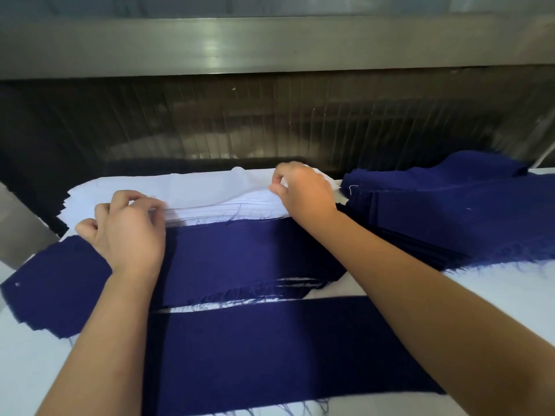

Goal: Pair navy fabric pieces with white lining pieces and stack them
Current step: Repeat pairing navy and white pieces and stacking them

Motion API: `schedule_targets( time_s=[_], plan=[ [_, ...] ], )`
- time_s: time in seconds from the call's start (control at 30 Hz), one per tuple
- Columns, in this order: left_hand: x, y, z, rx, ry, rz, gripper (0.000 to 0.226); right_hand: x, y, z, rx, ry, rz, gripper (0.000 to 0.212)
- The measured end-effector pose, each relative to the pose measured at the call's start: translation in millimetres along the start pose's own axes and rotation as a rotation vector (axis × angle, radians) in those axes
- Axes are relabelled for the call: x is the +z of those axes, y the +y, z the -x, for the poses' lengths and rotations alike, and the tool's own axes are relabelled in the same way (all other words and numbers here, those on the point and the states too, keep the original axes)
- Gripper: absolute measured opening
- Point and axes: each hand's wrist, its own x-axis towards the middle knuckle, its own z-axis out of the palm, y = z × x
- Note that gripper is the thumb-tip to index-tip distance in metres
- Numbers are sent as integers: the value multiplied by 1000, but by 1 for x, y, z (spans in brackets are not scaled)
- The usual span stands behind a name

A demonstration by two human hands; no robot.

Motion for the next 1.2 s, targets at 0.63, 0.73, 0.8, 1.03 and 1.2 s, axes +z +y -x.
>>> schedule_targets(
  time_s=[0.63,0.73,0.8,1.03,1.2],
  plan=[
    [-33,31,47,226,-169,317,10,-42,23,81,-79,120,-350,10],
    [-48,36,68,298,-196,305,11,-51,29,106,-72,167,-420,22],
    [-59,34,77,357,-227,271,11,-55,30,126,-95,188,-464,25],
    [-92,9,114,389,-343,400,8,-66,57,183,29,76,-406,24],
    [-97,-6,134,416,-405,572,29,-79,74,201,193,79,-398,19]
  ],
)
